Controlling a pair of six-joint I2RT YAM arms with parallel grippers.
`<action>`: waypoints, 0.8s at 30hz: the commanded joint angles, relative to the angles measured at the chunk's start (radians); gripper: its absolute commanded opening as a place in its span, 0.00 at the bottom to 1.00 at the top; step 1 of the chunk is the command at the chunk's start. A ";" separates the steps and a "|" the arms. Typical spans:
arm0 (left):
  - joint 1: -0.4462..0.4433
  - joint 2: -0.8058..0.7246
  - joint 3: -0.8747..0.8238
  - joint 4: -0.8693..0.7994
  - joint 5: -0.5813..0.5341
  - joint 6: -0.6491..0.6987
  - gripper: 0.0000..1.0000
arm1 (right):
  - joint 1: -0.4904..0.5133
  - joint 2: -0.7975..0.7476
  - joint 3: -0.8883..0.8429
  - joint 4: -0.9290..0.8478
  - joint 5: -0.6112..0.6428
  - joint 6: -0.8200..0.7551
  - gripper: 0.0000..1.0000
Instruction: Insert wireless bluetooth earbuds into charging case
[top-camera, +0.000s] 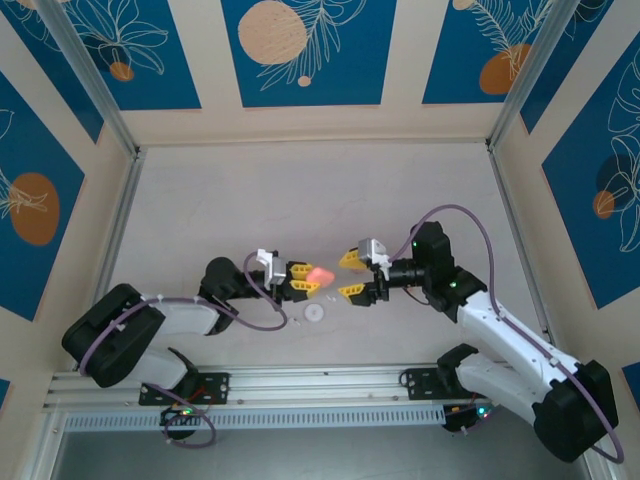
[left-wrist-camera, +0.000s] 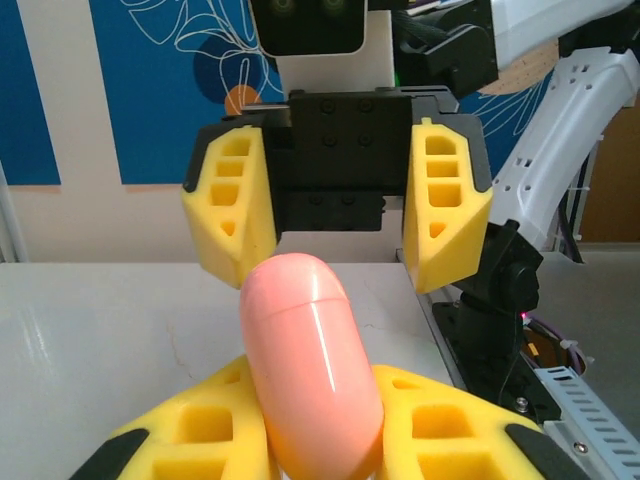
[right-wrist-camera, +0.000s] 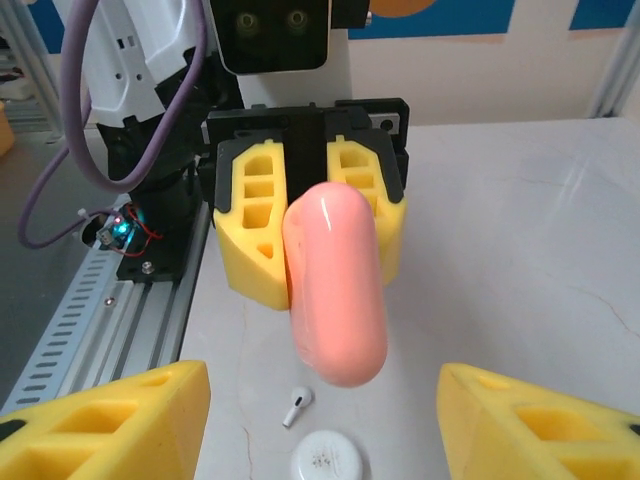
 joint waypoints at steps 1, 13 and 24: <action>0.007 -0.019 -0.005 0.014 0.052 0.026 0.13 | 0.002 0.058 0.054 -0.034 -0.090 -0.065 0.60; 0.008 -0.016 0.014 0.021 0.069 0.019 0.13 | 0.024 0.189 0.145 -0.109 -0.209 -0.116 0.50; 0.007 -0.014 0.018 0.044 0.081 -0.002 0.12 | 0.029 0.243 0.183 -0.143 -0.232 -0.130 0.42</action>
